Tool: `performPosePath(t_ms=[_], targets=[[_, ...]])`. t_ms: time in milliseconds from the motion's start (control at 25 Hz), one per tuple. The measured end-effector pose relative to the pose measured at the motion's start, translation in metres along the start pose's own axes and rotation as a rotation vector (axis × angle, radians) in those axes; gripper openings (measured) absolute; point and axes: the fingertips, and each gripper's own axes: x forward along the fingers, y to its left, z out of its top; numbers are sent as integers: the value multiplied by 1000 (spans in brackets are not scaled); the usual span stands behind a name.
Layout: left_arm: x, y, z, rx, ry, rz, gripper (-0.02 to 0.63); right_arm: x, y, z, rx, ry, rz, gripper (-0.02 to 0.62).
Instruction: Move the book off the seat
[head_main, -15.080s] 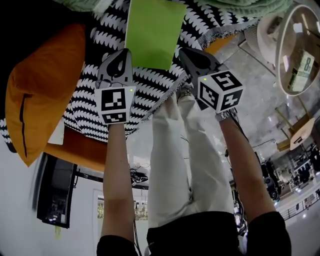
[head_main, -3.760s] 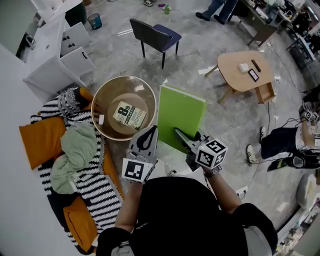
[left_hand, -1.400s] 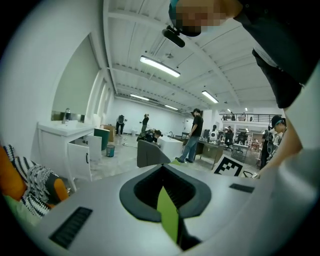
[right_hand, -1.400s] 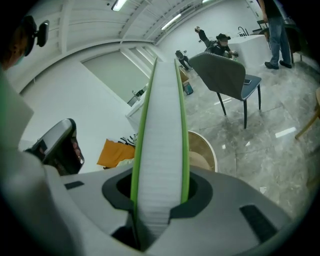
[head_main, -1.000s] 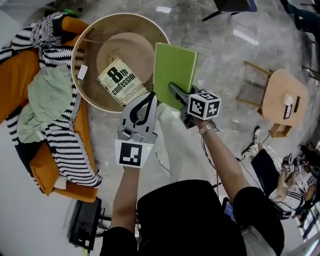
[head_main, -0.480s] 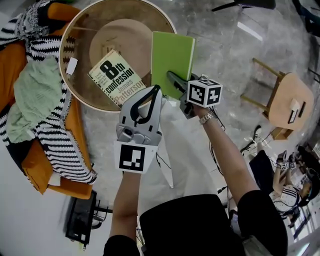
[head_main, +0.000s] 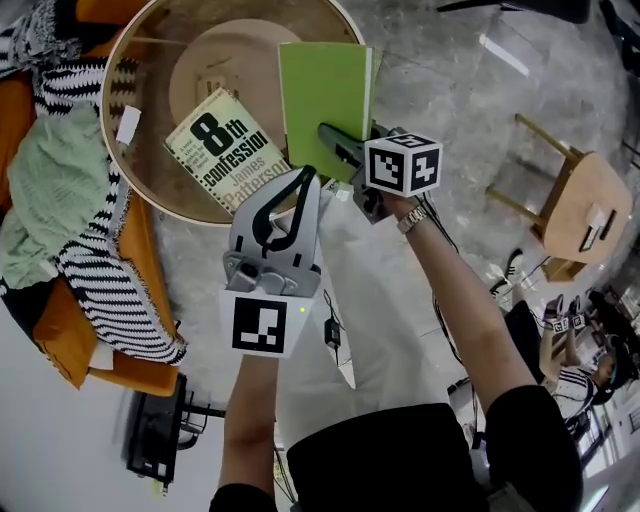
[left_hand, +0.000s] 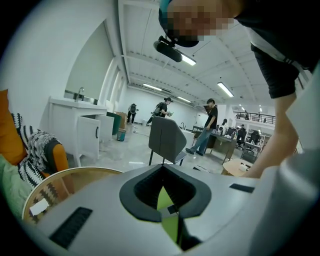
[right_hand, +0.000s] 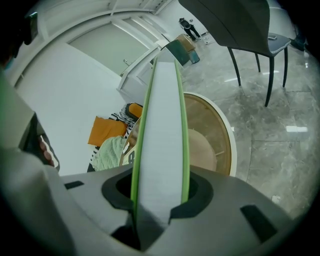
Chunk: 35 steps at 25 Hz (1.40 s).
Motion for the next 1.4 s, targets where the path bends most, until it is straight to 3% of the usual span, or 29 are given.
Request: performPosePath(t_ms=[400, 640, 880, 1120, 1400], targets=[[7, 15, -7, -12, -8, 25, 8, 21, -5, 7, 19, 30, 25, 141], [9, 14, -10, -15, -1, 19, 8, 17, -22, 3, 71, 20, -19, 152], [11, 11, -15, -3, 12, 2, 8, 14, -30, 2, 43, 27, -60, 167], [12, 9, -16, 7, 23, -9, 8, 9, -41, 2, -23, 35, -154, 242], [12, 6, -15, 3, 21, -7, 8, 3, -61, -1, 10, 38, -199, 297]])
